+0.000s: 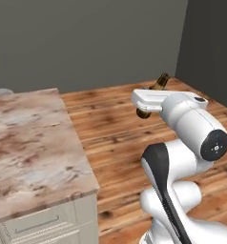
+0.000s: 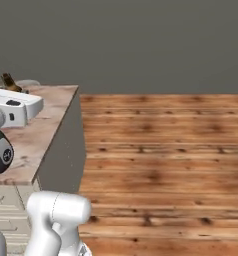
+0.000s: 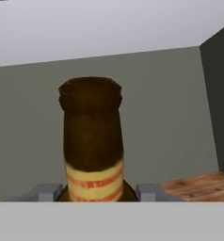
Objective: Open the cabinet directly in front. Then move the beer and the mug to the dining counter with the jar on it.
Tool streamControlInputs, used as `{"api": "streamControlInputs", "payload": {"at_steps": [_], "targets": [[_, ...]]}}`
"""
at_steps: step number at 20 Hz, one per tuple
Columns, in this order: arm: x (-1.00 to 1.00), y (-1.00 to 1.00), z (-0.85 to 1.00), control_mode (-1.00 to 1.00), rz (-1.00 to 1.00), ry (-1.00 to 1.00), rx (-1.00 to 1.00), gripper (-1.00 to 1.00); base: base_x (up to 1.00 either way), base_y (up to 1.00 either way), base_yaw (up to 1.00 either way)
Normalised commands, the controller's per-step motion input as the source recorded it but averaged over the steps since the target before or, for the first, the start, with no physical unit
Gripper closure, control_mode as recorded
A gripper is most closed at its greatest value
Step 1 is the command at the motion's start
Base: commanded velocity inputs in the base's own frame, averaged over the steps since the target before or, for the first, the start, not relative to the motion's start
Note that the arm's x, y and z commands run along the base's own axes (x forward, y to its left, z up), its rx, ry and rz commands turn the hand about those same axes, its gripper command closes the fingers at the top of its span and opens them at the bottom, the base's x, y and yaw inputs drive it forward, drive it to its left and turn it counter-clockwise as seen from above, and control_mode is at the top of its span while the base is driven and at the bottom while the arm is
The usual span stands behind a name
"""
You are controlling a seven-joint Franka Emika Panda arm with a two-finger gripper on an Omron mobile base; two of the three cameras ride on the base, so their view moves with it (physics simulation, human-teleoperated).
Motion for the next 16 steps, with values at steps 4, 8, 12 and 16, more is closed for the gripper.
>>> {"api": "streamControlInputs", "payload": {"at_steps": [4, 8, 12, 16], "targets": [[0.00, 0.00, 0.00, 1.00, 0.00, 0.00, 0.00, 1.00, 0.92, -1.00, -0.03], [0.00, 0.00, 0.00, 1.00, 0.00, 0.00, 0.00, 1.00, 1.00, -1.00, 0.03], [0.00, 0.00, 0.00, 1.00, 0.00, 0.00, 0.00, 1.00, 1.00, -1.00, 0.11], [0.00, 0.00, 0.00, 1.00, 0.00, 0.00, 0.00, 1.00, 1.00, -0.84, 0.14]]}}
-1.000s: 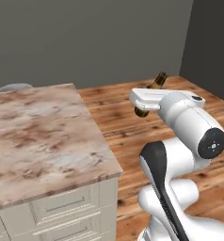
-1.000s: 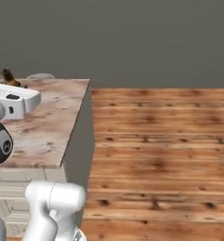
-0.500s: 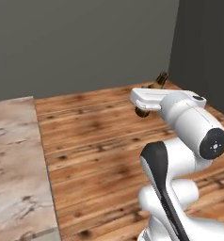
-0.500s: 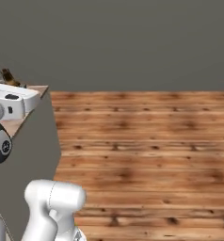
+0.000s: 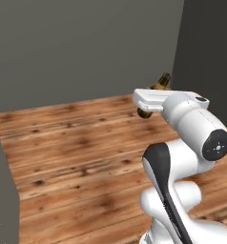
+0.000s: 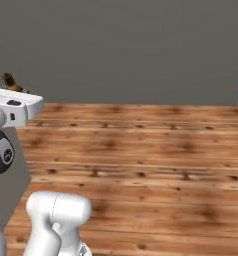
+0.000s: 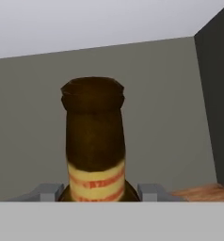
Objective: Open the cabinet directly in front. Then move the beer and the mug to the dining counter with the jar on it.
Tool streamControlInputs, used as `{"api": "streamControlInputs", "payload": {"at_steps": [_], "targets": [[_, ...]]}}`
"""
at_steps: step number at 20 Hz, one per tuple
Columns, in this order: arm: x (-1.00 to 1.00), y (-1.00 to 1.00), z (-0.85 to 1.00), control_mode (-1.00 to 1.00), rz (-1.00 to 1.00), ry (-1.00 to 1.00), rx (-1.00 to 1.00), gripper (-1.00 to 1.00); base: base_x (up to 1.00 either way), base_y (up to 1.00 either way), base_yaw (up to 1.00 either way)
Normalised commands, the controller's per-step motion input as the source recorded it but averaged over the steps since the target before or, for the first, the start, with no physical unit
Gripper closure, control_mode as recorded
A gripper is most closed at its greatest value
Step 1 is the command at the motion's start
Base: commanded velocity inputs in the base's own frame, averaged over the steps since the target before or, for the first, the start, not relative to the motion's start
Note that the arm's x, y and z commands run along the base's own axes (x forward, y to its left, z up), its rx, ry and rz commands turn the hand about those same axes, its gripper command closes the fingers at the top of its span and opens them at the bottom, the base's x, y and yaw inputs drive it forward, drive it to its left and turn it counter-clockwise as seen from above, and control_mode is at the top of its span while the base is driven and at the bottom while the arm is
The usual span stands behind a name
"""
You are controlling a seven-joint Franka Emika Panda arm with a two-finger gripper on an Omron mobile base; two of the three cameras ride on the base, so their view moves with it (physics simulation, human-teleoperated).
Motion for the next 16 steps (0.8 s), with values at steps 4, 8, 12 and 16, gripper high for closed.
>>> {"api": "streamControlInputs", "payload": {"at_steps": [4, 8, 12, 16], "targets": [[0.00, 0.00, 0.00, 1.00, 0.00, 0.00, 0.00, 1.00, 1.00, -0.73, 0.14], [0.00, 0.00, 0.00, 1.00, 0.00, 0.00, 0.00, 1.00, 1.00, -0.67, 0.08], [0.00, 0.00, 0.00, 1.00, 0.00, 0.00, 0.00, 1.00, 1.00, -0.49, 0.06], [0.00, 0.00, 0.00, 1.00, 0.00, 0.00, 0.00, 1.00, 1.00, -0.11, 0.21]]}}
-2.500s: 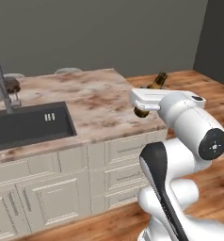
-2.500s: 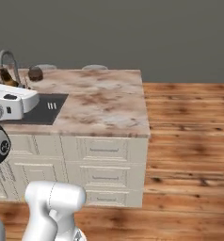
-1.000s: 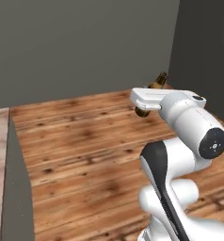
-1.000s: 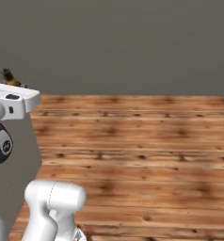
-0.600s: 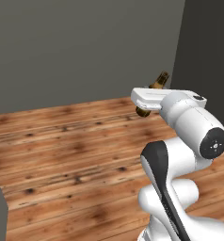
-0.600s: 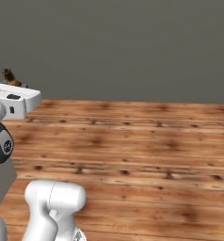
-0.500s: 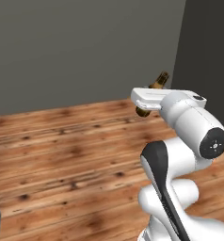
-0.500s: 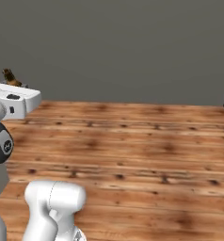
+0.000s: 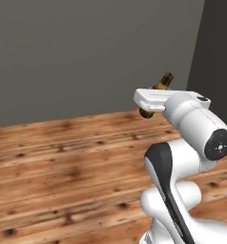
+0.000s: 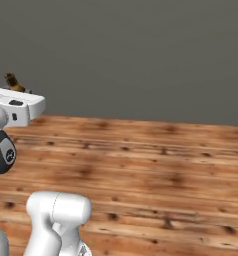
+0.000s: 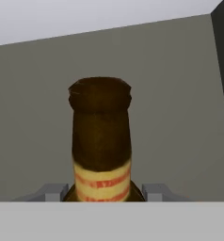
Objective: Open the cabinet directly in front. Then move the beer and the mug to the dining counter with the jar on it.
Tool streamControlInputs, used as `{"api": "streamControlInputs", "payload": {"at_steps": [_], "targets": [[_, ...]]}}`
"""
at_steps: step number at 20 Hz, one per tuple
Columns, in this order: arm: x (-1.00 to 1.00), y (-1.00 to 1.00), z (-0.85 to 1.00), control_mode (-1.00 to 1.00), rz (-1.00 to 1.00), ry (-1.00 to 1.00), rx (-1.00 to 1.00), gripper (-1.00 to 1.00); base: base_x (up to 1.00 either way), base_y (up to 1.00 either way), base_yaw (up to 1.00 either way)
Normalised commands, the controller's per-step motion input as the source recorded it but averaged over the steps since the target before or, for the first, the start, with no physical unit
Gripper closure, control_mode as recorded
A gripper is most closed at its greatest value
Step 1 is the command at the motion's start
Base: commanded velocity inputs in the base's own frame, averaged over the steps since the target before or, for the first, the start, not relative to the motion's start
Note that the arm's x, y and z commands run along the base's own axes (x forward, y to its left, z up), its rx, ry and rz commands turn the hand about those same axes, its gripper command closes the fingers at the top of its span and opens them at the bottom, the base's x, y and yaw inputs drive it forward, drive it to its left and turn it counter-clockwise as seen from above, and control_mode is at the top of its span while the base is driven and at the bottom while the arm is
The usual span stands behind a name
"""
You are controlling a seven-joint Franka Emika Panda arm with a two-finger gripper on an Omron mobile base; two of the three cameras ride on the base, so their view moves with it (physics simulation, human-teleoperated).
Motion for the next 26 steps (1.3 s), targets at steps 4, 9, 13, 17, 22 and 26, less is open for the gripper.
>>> {"api": "streamControlInputs", "payload": {"at_steps": [4, 9, 13, 17, 22, 26], "targets": [[0.00, 0.00, 0.00, 1.00, 0.00, 0.00, 0.00, 1.00, 1.00, -0.02, 0.38], [0.00, 0.00, 0.00, 1.00, 0.00, 0.00, 0.00, 1.00, 1.00, -0.10, 0.56], [0.00, 0.00, 0.00, 1.00, 0.00, 0.00, 0.00, 1.00, 0.82, -0.10, 0.71], [0.00, 0.00, 0.00, 1.00, 0.00, 0.00, 0.00, 1.00, 0.29, -0.01, 0.82], [0.00, 0.00, 0.00, 1.00, 0.00, 0.00, 0.00, 1.00, 0.10, 0.00, 0.85], [0.00, 0.00, 0.00, 1.00, 0.00, 0.00, 0.00, 1.00, 0.41, -0.30, 0.73]]}}
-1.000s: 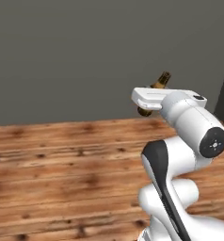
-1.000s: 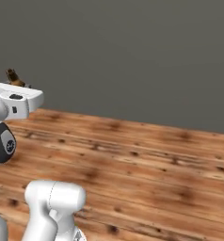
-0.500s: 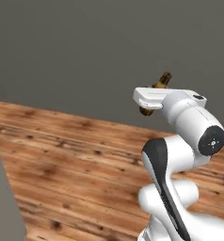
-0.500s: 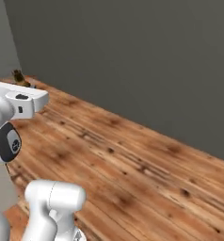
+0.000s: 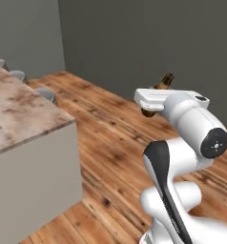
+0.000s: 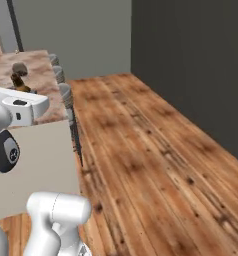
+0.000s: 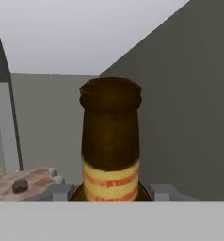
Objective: Open the cabinet directly in front. Then move the beer and the mug to the dining counter with the jar on it.
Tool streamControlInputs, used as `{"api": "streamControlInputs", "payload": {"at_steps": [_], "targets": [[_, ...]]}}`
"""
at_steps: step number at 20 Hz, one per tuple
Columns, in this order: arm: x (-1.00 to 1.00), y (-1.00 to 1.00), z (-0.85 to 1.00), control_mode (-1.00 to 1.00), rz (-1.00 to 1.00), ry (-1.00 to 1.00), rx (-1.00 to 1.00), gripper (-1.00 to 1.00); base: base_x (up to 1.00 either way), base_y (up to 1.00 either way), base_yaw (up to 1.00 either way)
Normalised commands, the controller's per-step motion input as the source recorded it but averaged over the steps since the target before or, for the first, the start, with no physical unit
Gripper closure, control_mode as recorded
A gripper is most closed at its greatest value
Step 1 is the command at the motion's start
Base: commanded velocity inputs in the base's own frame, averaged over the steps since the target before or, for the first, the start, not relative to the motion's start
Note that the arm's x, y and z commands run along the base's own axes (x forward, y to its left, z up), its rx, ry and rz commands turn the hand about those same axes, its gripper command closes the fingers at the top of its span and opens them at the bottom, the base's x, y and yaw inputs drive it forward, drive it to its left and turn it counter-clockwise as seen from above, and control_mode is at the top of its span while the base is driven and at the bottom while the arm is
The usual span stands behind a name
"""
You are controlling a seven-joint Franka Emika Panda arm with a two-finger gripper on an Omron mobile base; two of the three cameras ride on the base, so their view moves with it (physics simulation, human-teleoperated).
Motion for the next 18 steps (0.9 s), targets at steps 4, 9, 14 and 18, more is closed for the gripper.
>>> {"api": "streamControlInputs", "payload": {"at_steps": [4, 9, 14, 18], "targets": [[0.00, 0.00, 0.00, 1.00, 0.00, 0.00, 0.00, 1.00, 0.72, -0.88, 0.45], [0.00, 0.00, 0.00, 1.00, 0.00, 0.00, 0.00, 1.00, 1.00, -1.00, 0.30], [0.00, 0.00, 0.00, 1.00, 0.00, 0.00, 0.00, 1.00, 1.00, -1.00, 0.26], [0.00, 0.00, 0.00, 1.00, 0.00, 0.00, 0.00, 1.00, 1.00, -1.00, 0.20]]}}
